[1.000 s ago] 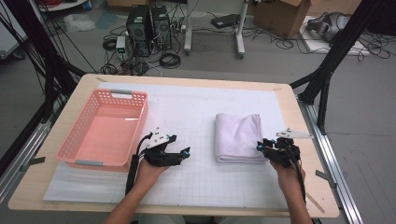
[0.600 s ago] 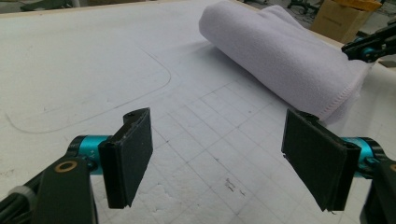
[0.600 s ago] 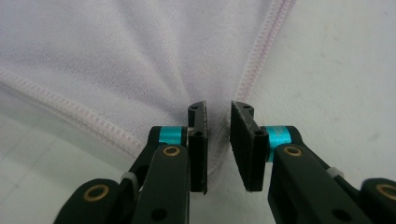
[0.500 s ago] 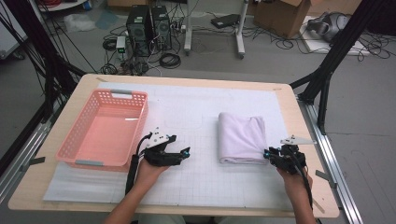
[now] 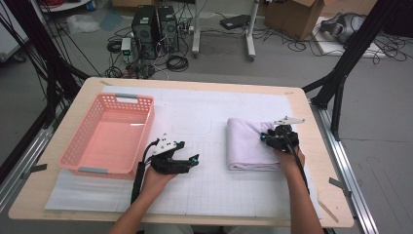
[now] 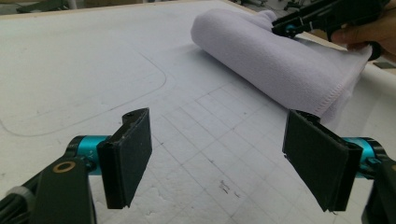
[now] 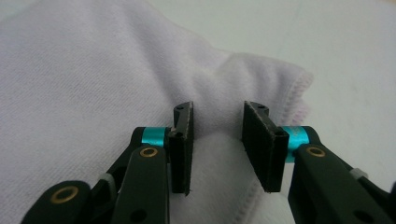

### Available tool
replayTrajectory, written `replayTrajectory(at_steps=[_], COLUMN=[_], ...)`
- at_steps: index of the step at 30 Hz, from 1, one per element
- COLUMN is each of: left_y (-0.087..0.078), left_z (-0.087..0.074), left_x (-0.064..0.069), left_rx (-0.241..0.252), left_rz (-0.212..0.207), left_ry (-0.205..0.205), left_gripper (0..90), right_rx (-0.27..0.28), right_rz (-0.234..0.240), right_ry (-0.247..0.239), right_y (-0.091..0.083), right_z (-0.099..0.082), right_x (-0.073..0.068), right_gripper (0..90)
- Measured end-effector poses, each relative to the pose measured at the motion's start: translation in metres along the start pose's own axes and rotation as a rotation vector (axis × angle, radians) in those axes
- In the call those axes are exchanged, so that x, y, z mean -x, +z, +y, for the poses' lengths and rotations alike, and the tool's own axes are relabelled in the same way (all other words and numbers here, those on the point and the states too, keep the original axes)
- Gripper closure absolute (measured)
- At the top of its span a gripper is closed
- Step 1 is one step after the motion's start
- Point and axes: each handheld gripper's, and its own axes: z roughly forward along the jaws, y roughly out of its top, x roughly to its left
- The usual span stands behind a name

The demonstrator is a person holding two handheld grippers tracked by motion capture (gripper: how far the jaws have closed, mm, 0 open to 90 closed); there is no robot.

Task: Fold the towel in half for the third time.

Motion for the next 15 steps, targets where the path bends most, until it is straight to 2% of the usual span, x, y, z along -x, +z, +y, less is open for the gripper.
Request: replayTrajectory(at_steps=[1, 4, 7, 9, 11, 12, 13, 15], left_y=[0.000, 0.000, 0.000, -0.001, -0.001, -0.001, -0.002, -0.003], left_z=[0.000, 0.000, 0.001, 0.001, 0.001, 0.001, 0.001, 0.002], left_x=[0.000, -0.001, 0.000, 0.000, 0.000, 0.000, 0.000, 0.001], left_rx=[0.002, -0.003, 0.004, 0.009, 0.006, 0.007, 0.007, 0.013], left_rz=[0.005, 0.009, 0.006, 0.008, 0.010, 0.008, 0.008, 0.006], left_ry=[-0.002, -0.005, -0.005, -0.014, -0.012, -0.012, -0.009, -0.012], left_gripper=[23.5, 22.3, 21.8, 20.1, 18.8, 18.9, 18.9, 18.8], right_rx=[-0.001, 0.004, 0.059, 0.068, 0.049, 0.038, 0.027, 0.013], right_rz=[-0.011, -0.029, 0.022, 0.082, 0.103, 0.116, 0.122, 0.096], right_ry=[0.015, 0.002, 0.024, -0.023, -0.089, -0.102, -0.108, -0.123], right_y=[-0.004, -0.018, -0.038, -0.047, -0.055, -0.057, -0.058, -0.060], right_z=[-0.002, -0.008, -0.015, -0.022, -0.029, -0.034, -0.040, -0.052], right_x=[0.001, 0.003, 0.001, -0.009, -0.021, -0.025, -0.027, -0.027], right_gripper=[62.5, 63.1, 62.6, 62.8, 63.1, 63.1, 63.2, 62.7])
